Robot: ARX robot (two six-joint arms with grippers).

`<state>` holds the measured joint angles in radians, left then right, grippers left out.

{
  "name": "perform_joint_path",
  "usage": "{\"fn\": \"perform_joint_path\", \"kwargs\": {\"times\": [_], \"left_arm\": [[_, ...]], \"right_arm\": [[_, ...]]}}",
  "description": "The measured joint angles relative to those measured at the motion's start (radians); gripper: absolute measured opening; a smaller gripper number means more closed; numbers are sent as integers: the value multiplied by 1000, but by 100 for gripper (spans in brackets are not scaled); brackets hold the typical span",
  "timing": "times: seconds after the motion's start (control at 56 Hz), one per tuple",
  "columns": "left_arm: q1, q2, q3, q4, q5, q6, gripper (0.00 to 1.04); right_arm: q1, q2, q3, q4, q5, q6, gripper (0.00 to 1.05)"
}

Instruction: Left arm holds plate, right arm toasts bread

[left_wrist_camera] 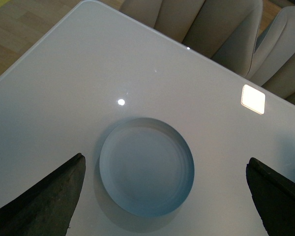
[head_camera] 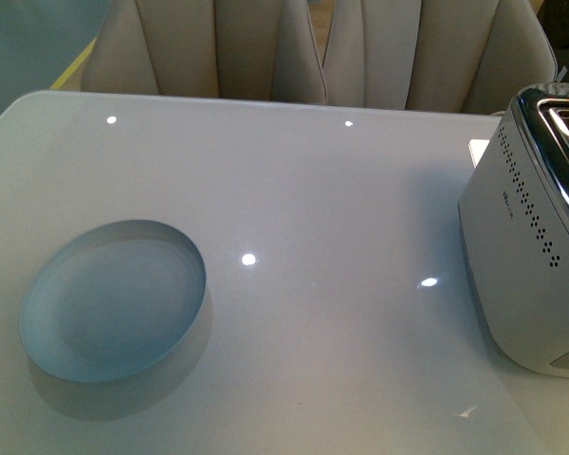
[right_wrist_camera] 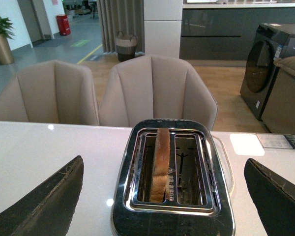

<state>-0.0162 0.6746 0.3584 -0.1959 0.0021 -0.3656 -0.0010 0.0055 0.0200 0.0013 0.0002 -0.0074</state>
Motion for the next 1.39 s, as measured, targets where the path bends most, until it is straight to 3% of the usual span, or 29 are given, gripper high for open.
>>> {"fn": "perform_joint_path", "kwargs": {"times": [0.089,0.178,0.232,0.339,0.482,1.178,1.267,1.392], "left_arm": [[0,-1,-1,3,-1,7,97],[12,-73,-194,488,-2,209,76],[12,-112,-238,616,-2,289,62],[12,-180,-274,603,-2,338,33],[12,-248,-299,560,-2,347,3],[12,-492,-346,378,-2,354,3],[12,-636,-345,210,-2,354,3],[12,-668,-345,198,-2,354,3]], "right_arm": [[0,0,0,0,0,0,96],[0,0,0,0,0,0,96],[0,0,0,0,0,0,96],[0,0,0,0,0,0,96],[0,0,0,0,0,0,96],[0,0,0,0,0,0,96],[0,0,0,0,0,0,96],[0,0,0,0,0,0,96]]}}
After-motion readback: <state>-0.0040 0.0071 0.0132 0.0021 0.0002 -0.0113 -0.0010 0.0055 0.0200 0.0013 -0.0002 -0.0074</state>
